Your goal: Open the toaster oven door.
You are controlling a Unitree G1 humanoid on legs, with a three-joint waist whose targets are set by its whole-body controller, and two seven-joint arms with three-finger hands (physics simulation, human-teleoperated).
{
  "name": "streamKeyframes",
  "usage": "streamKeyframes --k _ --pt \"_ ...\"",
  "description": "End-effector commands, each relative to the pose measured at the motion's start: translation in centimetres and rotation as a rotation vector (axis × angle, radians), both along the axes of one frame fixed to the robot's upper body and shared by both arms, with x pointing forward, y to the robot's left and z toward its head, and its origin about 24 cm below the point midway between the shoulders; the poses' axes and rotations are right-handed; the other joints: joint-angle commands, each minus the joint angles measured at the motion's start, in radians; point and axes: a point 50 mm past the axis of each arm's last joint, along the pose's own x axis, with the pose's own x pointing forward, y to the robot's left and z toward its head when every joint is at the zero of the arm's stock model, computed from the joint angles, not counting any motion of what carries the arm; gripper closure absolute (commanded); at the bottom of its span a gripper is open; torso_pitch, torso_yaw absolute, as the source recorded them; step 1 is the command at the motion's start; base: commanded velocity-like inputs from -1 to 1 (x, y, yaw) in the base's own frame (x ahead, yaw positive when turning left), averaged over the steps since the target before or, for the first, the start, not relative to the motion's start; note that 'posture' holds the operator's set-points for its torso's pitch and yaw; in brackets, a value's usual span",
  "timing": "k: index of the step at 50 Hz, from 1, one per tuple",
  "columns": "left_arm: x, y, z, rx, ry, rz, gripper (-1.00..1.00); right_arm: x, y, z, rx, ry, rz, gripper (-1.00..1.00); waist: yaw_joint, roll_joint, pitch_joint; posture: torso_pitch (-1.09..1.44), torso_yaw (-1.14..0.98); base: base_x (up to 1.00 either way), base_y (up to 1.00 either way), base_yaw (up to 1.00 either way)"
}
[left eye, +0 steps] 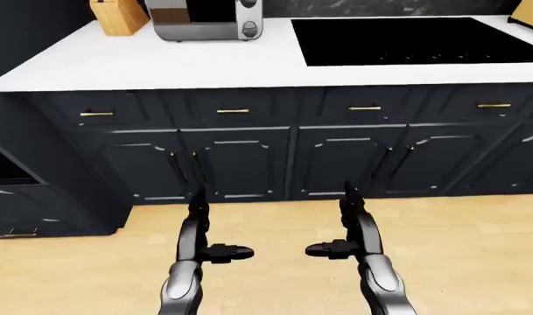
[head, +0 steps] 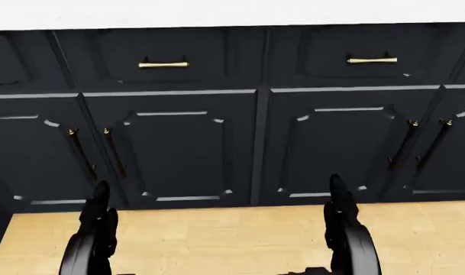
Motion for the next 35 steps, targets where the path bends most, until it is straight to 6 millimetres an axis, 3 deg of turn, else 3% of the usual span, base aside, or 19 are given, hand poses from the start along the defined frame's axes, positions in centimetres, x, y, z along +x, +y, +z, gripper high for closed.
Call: streamKeyframes --k 1,3,4,5,7,8,12,17,27,32,34,35 --pt "1.0 0.5 3.8 -0.002 -0.191 0.025 -1.00 0.9 0.1 3.4 -0.010 -0.175 0.016 -1.00 -0.002 -0.008 -0.001 0.00 0.00 0.00 0.00 0.00" --pt "0.9 0.4 3.9 0.008 -0.195 0.024 -1.00 1.0 0.2 3.2 -0.014 -0.172 0.018 -1.00 0.008 -0.001 -0.063 0.00 0.00 0.00 0.00 0.00" --pt "0.9 0.5 3.9 0.007 -0.196 0.023 -1.00 1.1 0.2 3.2 -0.015 -0.172 0.018 -1.00 0.008 -0.001 -0.052 0.00 0.00 0.00 0.00 0.00" --pt "0.9 0.5 4.0 0.009 -0.196 0.022 -1.00 1.1 0.1 3.2 -0.014 -0.172 0.015 -1.00 0.006 -0.006 -0.016 0.00 0.00 0.00 0.00 0.00" --pt "0.8 0.5 4.1 0.013 -0.199 0.021 -1.00 1.0 0.1 3.2 -0.016 -0.172 0.013 -1.00 0.007 -0.007 -0.070 0.00 0.00 0.00 0.00 0.00" --pt "0.8 0.5 4.2 0.011 -0.201 0.023 -1.00 1.0 0.1 3.3 -0.017 -0.172 0.012 -1.00 0.008 -0.007 -0.075 0.00 0.00 0.00 0.00 0.00" --pt "0.7 0.3 5.1 0.003 -0.215 0.018 -1.00 1.1 0.1 3.5 -0.018 -0.174 0.010 -1.00 0.008 -0.004 -0.078 0.00 0.00 0.00 0.00 0.00" --pt "0.6 0.3 7.9 0.018 -0.252 0.021 -1.00 1.4 -0.2 5.4 -0.032 -0.208 0.001 -1.00 0.008 -0.003 -0.083 0.00 0.00 0.00 0.00 0.00" --pt "-0.4 1.7 15.5 0.049 -0.368 0.052 -1.00 0.6 -0.6 13.9 -0.047 -0.340 -0.009 -1.00 0.009 -0.002 -0.092 0.00 0.00 0.00 0.00 0.00" --pt "-1.1 1.7 18.8 0.053 -0.421 0.054 -1.00 0.2 -0.9 17.1 -0.025 -0.388 -0.027 -1.00 0.009 -0.002 -0.088 0.00 0.00 0.00 0.00 0.00" --pt "-1.3 1.8 19.5 0.056 -0.436 0.057 -1.00 0.1 -1.0 17.3 -0.013 -0.394 -0.023 -1.00 0.009 -0.002 -0.086 0.00 0.00 0.00 0.00 0.00" --pt "-1.3 1.9 19.7 0.060 -0.443 0.059 -1.00 0.1 -1.0 17.2 -0.004 -0.396 -0.020 -1.00 0.009 0.004 -0.103 0.00 0.00 0.15 0.00 0.00"
